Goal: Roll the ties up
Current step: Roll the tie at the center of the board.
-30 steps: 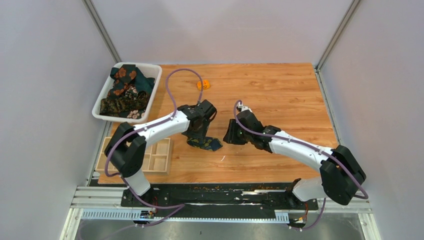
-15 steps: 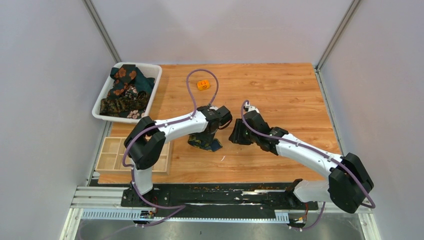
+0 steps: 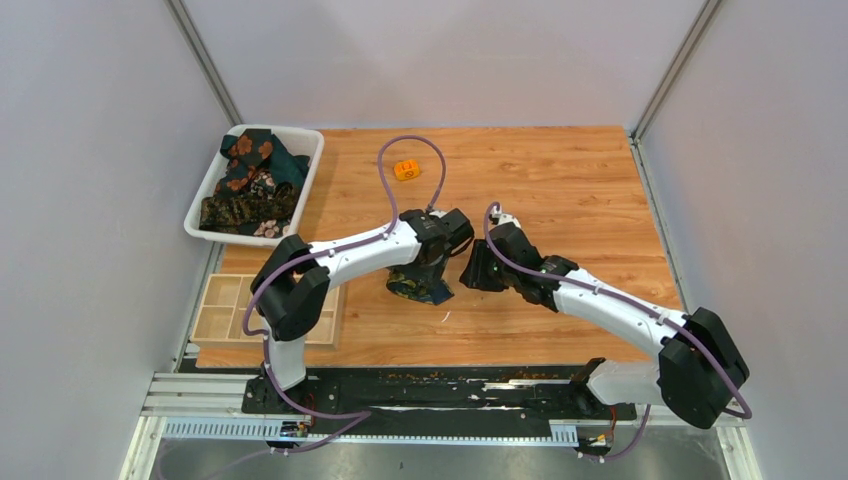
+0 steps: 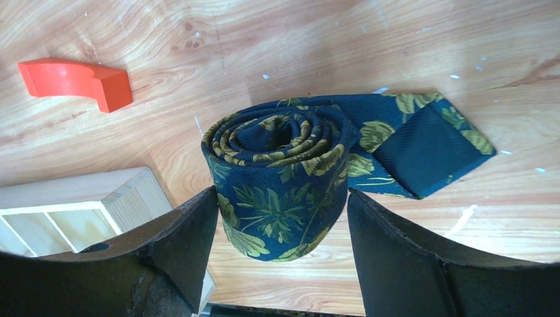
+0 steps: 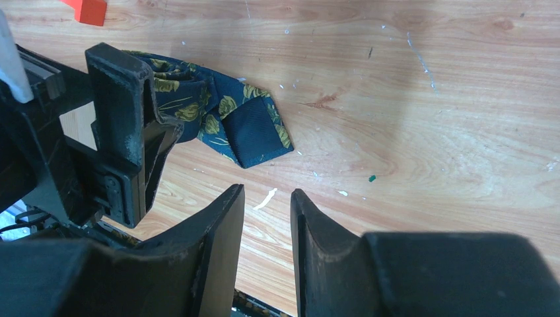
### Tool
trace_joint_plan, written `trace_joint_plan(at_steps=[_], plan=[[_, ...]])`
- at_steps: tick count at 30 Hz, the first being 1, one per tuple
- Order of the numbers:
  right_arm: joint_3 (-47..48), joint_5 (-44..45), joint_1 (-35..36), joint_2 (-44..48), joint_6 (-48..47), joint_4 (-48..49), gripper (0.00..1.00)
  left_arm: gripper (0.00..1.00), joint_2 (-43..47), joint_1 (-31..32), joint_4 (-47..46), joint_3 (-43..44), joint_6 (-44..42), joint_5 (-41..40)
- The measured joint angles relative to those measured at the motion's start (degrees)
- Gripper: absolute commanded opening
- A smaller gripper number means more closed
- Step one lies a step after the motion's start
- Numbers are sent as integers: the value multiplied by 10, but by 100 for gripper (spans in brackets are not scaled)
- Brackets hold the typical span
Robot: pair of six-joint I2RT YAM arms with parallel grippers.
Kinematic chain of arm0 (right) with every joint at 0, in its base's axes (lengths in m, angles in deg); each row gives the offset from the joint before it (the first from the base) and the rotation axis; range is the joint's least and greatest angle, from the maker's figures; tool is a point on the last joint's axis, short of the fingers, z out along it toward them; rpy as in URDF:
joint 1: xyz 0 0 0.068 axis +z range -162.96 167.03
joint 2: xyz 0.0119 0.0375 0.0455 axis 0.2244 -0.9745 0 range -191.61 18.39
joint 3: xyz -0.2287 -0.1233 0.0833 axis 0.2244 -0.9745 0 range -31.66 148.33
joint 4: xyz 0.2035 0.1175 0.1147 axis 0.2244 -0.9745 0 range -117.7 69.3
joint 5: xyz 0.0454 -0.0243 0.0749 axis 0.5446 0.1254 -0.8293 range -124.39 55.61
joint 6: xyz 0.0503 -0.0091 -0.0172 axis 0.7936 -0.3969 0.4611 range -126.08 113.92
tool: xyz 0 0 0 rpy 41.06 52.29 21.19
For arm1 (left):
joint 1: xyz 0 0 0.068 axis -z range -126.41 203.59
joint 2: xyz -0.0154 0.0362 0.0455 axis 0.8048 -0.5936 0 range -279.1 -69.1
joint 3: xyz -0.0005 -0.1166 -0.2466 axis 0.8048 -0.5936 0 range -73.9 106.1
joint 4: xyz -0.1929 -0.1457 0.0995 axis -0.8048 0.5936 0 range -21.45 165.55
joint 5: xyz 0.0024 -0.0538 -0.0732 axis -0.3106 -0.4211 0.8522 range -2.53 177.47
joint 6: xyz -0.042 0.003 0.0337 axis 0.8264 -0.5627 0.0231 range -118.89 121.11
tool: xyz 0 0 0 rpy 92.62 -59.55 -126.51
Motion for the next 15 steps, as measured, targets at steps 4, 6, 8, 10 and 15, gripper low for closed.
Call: trace_joint_plan(at_steps=[4,6,8,10,15], plan=[[-1,0,-3,5,0,0,34,80,0,6,10,23,0,2],[-5,0,-5,5,0,3,34,80,0,9,13,34,0,5],[-13,0,-8,5,0,4,34,80,0,11,14,40,-1,10],[-19,-1,-10,5,0,3,34,79,0,11,12,41,-2,21],[-21,-2,-15,8,0,3,33,79,0,11,-8,35,-7,46]])
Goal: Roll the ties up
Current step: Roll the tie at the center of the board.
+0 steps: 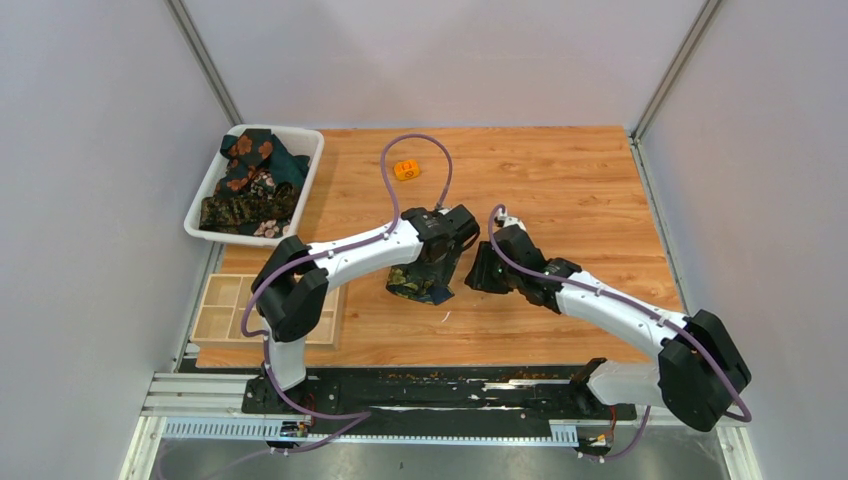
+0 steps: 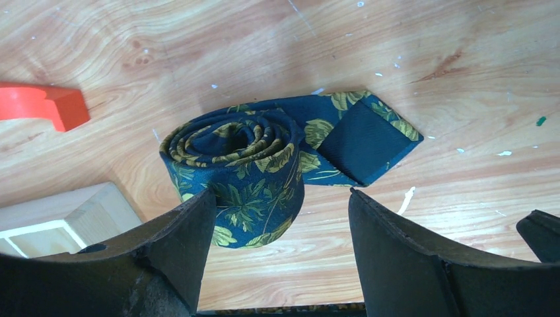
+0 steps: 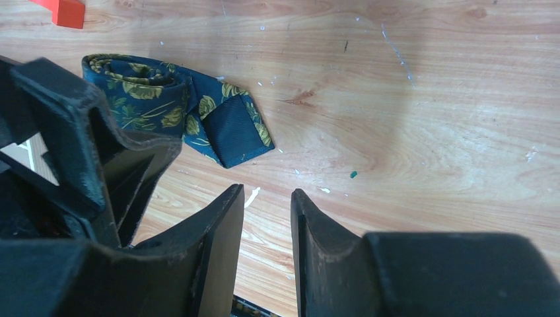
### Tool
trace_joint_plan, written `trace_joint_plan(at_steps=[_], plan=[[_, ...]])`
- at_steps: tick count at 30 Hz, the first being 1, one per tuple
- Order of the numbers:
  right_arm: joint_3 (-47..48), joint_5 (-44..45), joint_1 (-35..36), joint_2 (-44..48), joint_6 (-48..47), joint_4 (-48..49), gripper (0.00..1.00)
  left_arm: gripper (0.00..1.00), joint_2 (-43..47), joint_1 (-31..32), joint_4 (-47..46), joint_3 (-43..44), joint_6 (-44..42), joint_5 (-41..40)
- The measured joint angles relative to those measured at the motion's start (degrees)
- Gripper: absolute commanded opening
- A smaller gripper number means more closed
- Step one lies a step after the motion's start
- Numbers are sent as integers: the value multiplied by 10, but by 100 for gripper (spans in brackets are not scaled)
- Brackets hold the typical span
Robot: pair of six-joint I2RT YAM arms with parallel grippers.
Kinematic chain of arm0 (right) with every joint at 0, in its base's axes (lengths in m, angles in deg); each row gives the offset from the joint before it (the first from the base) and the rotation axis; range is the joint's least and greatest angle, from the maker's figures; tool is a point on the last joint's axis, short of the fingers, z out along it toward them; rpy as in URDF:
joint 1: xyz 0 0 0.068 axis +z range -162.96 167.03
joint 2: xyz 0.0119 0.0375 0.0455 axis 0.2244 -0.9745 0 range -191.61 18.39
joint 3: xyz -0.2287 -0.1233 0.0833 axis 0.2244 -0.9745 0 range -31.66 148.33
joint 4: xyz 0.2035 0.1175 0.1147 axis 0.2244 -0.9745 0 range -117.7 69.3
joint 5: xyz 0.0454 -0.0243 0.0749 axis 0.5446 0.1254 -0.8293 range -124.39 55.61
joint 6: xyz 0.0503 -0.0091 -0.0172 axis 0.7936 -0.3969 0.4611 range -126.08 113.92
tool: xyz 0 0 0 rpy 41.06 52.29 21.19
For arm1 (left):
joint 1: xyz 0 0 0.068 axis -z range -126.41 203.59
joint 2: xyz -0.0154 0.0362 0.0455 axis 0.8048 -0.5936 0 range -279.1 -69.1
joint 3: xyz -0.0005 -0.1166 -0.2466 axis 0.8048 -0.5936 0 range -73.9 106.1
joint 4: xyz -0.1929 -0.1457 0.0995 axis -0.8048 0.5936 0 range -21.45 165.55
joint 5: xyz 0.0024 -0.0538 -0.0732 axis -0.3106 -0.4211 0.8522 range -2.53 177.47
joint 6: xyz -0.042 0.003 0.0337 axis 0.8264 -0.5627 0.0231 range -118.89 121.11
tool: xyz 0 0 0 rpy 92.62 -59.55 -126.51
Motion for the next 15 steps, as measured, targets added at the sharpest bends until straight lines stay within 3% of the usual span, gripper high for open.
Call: trace_joint_plan(at_steps=[15], plan=[[-7,0,-14,21,0,0,34,75,10,0,-112,-36,-6,97]])
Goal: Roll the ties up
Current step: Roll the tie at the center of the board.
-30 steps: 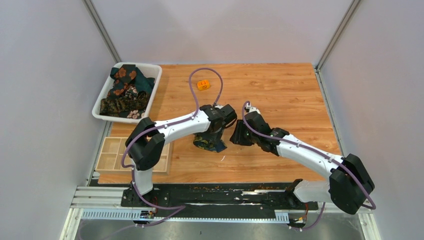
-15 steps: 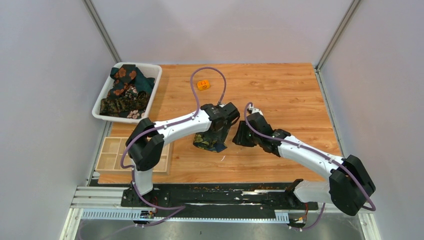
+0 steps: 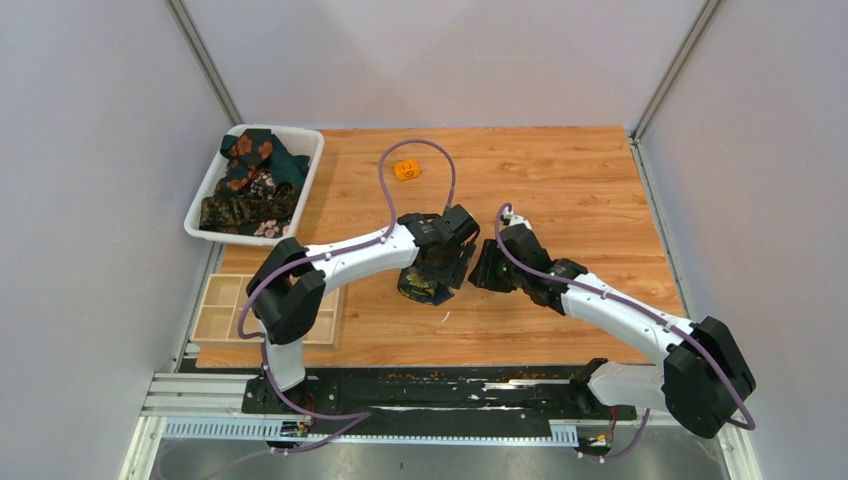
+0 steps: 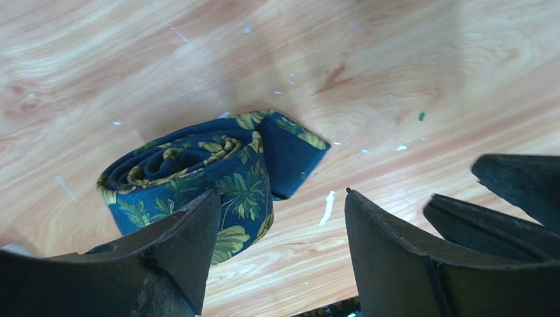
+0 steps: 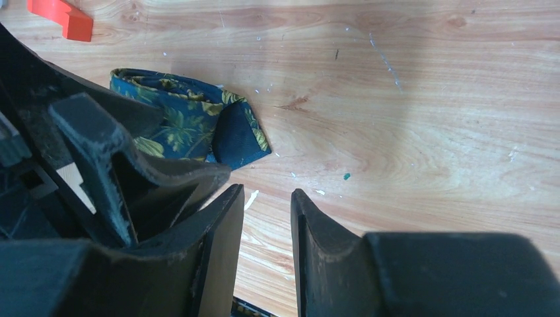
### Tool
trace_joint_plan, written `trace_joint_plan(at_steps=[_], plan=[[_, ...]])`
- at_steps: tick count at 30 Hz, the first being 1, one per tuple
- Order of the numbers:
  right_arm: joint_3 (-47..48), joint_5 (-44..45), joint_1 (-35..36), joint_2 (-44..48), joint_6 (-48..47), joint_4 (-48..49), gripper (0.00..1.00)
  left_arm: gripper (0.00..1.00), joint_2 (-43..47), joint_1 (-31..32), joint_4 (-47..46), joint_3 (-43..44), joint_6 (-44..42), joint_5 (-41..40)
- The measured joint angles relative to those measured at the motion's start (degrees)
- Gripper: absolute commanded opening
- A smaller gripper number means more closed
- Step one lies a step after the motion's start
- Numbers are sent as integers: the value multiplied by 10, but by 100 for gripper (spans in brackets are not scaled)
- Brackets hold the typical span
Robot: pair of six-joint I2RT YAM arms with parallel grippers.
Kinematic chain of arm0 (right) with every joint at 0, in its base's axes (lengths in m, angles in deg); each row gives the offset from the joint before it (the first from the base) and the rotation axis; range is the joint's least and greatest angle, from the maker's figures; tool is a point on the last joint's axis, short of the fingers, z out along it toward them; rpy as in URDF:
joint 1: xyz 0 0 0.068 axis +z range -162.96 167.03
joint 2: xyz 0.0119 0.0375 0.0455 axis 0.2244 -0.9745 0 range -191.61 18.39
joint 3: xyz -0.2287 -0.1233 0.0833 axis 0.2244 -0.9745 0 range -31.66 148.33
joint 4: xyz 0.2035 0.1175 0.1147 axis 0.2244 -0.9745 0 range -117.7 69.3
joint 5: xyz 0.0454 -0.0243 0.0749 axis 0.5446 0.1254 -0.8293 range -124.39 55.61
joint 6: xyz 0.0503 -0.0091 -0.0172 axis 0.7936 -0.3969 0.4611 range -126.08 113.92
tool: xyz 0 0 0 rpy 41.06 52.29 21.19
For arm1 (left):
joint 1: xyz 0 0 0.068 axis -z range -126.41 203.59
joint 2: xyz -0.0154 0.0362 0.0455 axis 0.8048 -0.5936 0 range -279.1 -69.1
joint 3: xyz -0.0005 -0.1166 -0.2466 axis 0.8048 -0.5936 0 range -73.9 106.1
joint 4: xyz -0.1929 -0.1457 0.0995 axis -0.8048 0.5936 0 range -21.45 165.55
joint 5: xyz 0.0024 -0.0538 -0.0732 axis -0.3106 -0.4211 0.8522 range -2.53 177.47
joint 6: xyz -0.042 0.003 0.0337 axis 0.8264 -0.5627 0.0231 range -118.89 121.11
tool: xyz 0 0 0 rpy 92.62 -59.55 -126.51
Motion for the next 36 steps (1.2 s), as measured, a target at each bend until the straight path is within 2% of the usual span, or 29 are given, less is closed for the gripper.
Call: trace_joint_plan(at_steps=[7,13,20,30,36], plan=[[-21,-31,-4,0,0,24,37,70,35,-17,-74,-62,3,79],[-28,-64,-5,-3,3,55,37,62,80,-58,-125,-123,12,146],[-28,-88,-5,-23,8,84,36,61,99,-83,-151,-137,16,176],[-28,-112,-5,-40,9,110,38,61,126,-96,-131,-130,6,169],[-28,-130,-5,-55,11,127,39,62,173,-130,-58,-109,-18,91]])
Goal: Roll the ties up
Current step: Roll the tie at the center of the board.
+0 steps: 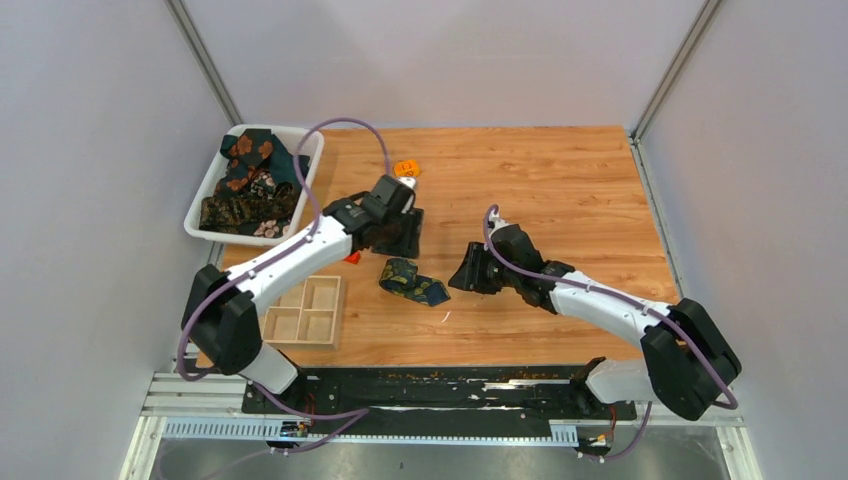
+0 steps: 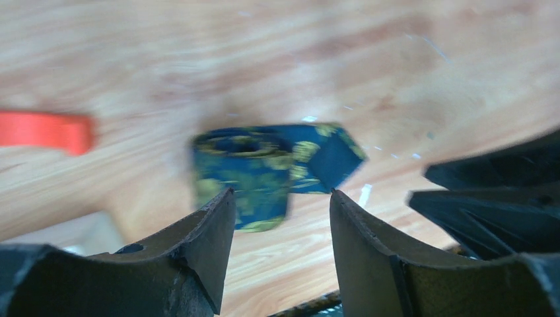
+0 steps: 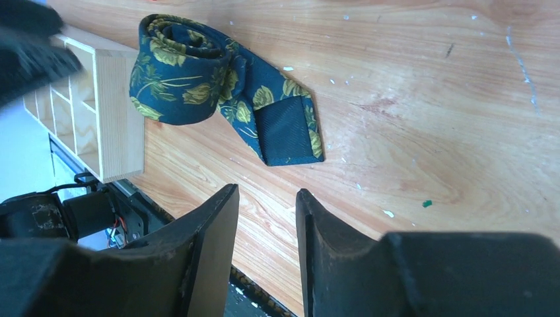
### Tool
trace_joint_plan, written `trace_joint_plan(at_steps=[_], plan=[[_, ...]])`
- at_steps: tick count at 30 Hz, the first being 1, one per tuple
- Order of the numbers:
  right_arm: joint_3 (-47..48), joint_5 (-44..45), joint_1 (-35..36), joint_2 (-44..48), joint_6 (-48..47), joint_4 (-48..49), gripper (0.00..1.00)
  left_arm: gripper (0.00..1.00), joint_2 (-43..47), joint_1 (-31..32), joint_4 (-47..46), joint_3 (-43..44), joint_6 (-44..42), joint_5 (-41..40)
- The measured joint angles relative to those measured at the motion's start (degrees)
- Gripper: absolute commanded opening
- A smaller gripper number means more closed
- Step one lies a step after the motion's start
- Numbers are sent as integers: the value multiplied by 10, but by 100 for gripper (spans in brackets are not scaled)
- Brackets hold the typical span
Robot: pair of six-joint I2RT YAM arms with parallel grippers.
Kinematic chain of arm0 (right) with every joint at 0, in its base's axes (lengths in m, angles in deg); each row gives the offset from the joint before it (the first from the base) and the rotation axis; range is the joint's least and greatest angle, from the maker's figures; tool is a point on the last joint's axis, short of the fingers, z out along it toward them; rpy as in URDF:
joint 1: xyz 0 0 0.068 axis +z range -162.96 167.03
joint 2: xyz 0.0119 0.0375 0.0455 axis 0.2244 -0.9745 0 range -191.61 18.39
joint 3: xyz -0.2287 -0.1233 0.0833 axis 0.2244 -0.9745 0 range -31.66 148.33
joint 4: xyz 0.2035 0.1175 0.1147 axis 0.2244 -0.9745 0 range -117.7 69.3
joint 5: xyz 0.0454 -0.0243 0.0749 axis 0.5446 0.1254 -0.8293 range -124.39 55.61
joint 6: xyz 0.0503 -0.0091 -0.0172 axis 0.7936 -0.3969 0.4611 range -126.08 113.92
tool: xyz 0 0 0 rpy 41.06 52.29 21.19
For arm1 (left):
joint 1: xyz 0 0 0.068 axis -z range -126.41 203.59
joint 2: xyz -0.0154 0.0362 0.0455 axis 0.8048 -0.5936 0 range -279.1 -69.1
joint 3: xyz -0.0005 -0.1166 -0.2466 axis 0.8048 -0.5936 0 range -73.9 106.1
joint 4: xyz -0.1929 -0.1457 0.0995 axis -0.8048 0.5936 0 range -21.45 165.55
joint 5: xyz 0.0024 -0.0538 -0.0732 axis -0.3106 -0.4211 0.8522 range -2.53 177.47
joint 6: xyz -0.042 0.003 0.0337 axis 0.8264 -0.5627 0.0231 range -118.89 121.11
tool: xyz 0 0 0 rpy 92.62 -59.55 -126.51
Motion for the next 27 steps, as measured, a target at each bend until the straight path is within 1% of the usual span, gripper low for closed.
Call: trace_joint_plan(at_steps=[1,4,8,15,19,23,27], plan=[[0,-3,0,-2,0,2,39,62,20,-15,17,0,-8,-26],[0,-11,0,-9,0,12,41,62,39,-72,30,-4,-22,-50],[0,-18,0,-22,0,22,46,62,36,-127,32,-32,-43,-66],[0,-42,0,-38,-2,57,66,62,-28,-125,21,-66,-63,-40],[-2,-62,-4,-44,-5,89,76,62,-32,-125,7,-87,-65,-10],[-12,-81,-12,-59,-6,114,81,62,-32,-123,-12,-90,-66,20],[-19,-95,-18,-77,-7,130,83,63,-32,-108,-22,-92,-65,34]])
